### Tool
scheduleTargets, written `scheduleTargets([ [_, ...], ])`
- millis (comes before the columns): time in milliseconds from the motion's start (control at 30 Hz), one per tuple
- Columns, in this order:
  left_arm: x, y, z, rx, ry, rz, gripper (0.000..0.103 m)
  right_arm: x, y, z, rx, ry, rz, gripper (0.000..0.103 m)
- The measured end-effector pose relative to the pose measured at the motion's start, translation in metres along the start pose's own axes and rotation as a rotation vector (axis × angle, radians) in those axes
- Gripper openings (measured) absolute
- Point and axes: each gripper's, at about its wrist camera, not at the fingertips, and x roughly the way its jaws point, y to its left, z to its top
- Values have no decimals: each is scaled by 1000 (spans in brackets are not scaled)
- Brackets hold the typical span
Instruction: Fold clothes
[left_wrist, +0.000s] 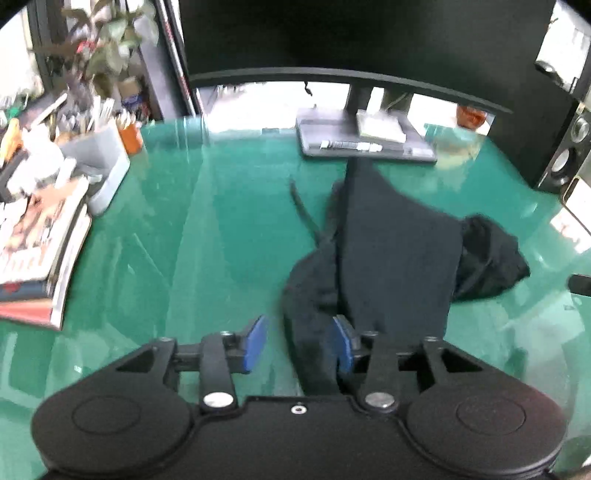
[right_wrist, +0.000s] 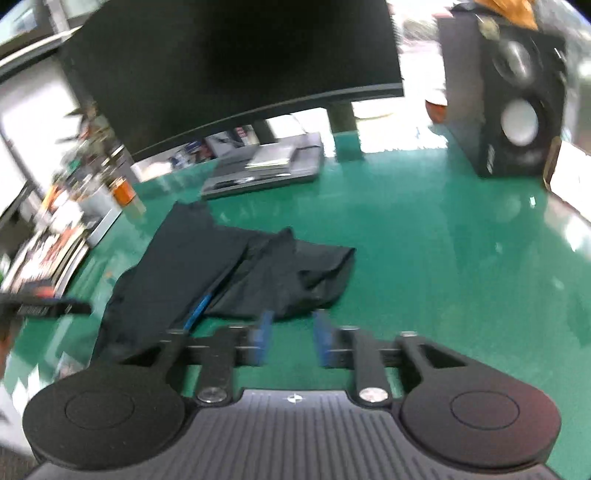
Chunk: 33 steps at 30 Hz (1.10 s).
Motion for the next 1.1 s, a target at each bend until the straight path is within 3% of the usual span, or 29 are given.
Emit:
scheduleTargets([
  [167, 18, -64, 19, 265, -107, -60, 73, 38, 3, 15, -20, -7, 4, 46],
  [267, 44, -102, 19, 443, -91, -61, 73, 66, 13, 21, -71, 18, 12, 46],
  [367, 70, -123, 6, 559, -29, -17, 73, 86, 21, 23, -110, 46, 9, 48],
  [467, 90, -130, -1, 583, 4, 20, 81, 100, 28, 18, -148, 88, 6, 48],
  [500, 92, -129, -1, 564, -6, 20, 82, 103, 31, 14, -174, 94, 1, 48],
  [533, 94, -127, 1, 538, 0, 11, 74, 104, 35, 11, -205, 98, -5, 43],
  [567, 93, -124, 3, 519, 5, 5, 49, 105, 36, 10, -220, 100, -6, 36],
  [600, 92, -120, 6, 481, 13, -7, 35, 104, 39, 9, -230, 108, -3, 22],
  [633, 92, -115, 11, 429, 20, -23, 13, 104, 39, 8, -221, 113, 1, 21],
  [667, 90, -109, 15, 380, 18, -41, 8, 105, 38, 8, -212, 113, 3, 20],
  [800, 75, -80, 32, 185, -15, -99, 6, 97, 31, 7, -139, 105, 9, 13],
  [967, 46, -48, 45, 14, -105, -117, 5, 71, 17, 5, -91, 66, -13, 11],
  [1100, 15, -8, 50, -189, -170, -172, 5, 46, 4, -2, -60, 64, -41, 11],
])
